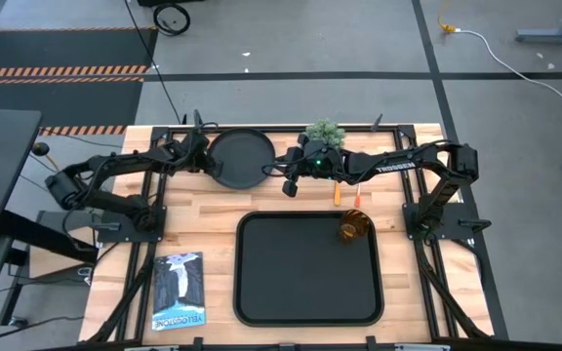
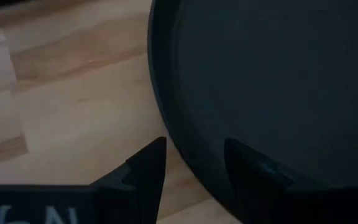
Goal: Pick and place plate/cup/fork/spoon on tray
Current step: Put the black plate on the black tray at the bottom of the brown cup
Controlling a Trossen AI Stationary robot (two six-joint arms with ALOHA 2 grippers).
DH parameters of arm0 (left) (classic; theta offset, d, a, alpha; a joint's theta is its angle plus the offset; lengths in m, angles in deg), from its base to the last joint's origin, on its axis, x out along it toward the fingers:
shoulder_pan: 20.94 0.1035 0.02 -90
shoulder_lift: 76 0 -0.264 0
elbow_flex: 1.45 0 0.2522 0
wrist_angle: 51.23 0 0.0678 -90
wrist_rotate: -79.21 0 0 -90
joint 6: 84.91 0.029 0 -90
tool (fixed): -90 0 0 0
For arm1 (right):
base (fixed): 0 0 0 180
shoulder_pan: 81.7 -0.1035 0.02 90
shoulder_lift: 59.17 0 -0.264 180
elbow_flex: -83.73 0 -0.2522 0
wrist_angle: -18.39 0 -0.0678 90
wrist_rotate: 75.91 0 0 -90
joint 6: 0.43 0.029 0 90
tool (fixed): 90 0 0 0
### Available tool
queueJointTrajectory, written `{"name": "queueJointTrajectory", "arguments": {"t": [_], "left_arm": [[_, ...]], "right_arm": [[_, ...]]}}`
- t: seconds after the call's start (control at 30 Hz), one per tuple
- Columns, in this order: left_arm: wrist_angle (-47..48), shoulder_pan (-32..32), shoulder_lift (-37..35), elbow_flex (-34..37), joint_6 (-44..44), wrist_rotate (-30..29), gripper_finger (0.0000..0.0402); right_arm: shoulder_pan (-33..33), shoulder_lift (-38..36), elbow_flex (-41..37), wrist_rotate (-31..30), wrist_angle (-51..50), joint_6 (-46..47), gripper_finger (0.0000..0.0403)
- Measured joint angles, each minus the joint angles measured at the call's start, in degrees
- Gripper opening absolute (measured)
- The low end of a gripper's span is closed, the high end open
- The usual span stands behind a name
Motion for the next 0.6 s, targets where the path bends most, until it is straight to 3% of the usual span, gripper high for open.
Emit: {"name": "queueJointTrajectory", "arguments": {"t": [0.6], "left_arm": [[2.91,1.53,-0.02,-0.08,3.41,1.41,0.0124]], "right_arm": [[-1.06,0.0,-0.02,0.08,0.2,0.59,0.0096]]}}
